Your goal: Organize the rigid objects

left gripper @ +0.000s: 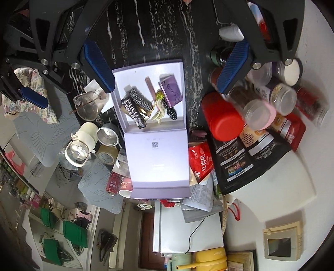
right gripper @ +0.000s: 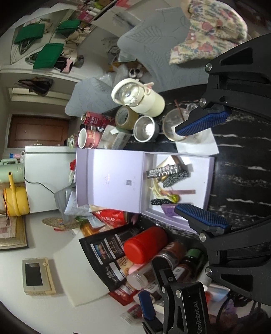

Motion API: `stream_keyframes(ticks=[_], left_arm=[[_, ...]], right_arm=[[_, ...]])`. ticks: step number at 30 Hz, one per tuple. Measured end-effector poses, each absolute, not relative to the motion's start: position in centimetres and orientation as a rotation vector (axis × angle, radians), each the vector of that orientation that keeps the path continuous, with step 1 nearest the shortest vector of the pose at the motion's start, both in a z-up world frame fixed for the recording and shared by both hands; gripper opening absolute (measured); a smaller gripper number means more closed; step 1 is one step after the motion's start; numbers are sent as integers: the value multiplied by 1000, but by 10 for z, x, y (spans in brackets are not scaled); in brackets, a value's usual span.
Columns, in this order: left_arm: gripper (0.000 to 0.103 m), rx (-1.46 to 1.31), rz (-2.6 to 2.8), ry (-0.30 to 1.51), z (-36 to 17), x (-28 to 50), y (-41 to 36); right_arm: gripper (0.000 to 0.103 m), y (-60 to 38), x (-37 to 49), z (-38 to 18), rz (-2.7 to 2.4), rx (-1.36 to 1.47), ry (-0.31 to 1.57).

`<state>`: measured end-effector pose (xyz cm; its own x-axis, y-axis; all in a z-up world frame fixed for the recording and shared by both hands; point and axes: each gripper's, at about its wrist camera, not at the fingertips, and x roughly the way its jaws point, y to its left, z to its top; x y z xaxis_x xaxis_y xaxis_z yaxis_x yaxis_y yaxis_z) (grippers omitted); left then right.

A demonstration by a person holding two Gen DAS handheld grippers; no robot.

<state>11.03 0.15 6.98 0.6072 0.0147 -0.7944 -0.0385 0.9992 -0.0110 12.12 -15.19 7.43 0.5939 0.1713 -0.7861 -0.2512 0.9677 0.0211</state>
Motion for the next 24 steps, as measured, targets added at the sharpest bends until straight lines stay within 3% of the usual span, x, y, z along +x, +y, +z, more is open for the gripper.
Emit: stream_keyframes(ticks=[24], left_arm=[[100, -43, 79, 997, 43, 73, 12]], right_arm=[[68, -141, 81, 51, 256, -115, 956]])
